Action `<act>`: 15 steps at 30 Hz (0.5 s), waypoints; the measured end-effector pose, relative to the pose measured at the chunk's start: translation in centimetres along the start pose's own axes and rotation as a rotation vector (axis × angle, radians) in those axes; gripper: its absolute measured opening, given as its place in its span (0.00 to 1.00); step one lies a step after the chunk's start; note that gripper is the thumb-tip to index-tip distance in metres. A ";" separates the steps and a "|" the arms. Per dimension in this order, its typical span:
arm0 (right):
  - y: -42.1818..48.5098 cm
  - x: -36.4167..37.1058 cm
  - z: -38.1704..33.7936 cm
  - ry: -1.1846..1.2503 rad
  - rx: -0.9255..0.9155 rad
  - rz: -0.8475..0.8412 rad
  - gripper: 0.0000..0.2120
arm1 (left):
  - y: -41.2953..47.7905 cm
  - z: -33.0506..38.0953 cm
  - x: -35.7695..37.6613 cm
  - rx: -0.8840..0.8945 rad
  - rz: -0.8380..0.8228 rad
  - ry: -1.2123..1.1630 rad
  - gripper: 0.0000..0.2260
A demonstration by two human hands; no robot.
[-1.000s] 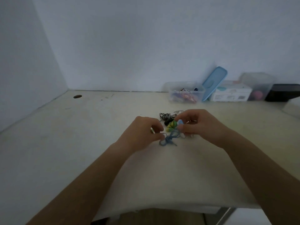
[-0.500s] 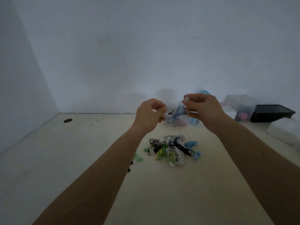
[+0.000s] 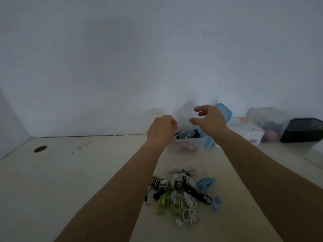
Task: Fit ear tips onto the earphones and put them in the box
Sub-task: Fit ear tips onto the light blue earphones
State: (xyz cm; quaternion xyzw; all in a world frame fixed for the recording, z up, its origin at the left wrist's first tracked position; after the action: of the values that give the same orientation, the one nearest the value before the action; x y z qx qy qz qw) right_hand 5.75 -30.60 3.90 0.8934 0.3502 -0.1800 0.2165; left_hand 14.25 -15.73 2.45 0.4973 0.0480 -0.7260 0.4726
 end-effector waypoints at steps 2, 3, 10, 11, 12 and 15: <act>0.2 -0.3 0.4 -0.020 -0.066 0.047 0.15 | -0.3 -0.4 0.8 0.016 -0.018 0.018 0.10; 0.0 -0.5 0.5 0.001 -0.087 0.042 0.13 | -0.6 -0.4 0.8 0.025 -0.004 0.000 0.11; -3.7 -2.3 1.3 0.076 -0.127 -0.048 0.05 | -4.4 1.2 -0.1 0.102 0.042 -0.083 0.09; -4.4 -2.5 1.5 0.087 -0.108 -0.071 0.04 | -5.2 1.5 -0.3 0.107 0.025 -0.090 0.09; -5.4 -2.7 1.7 0.087 -0.080 -0.111 0.04 | -6.3 1.9 -0.6 0.113 0.000 -0.093 0.08; -8.1 -3.1 2.7 -0.051 -0.018 -0.299 0.04 | -9.5 2.7 -0.7 0.139 -0.076 -0.053 0.08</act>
State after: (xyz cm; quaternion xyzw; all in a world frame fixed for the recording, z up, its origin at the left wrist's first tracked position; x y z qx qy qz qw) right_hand -2.57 -28.32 0.97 0.8244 0.4753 -0.2299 0.2041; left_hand 5.54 -11.53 0.56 0.5074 0.0039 -0.7579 0.4100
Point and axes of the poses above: each hand's wrist, its own y-axis towards the middle knuckle, its own x-axis out of the palm, z = x × y, the point moved 2 cm from there along y, towards the middle knuckle, and after that the axes turned 4 degrees about x, right-handed, at the moved point
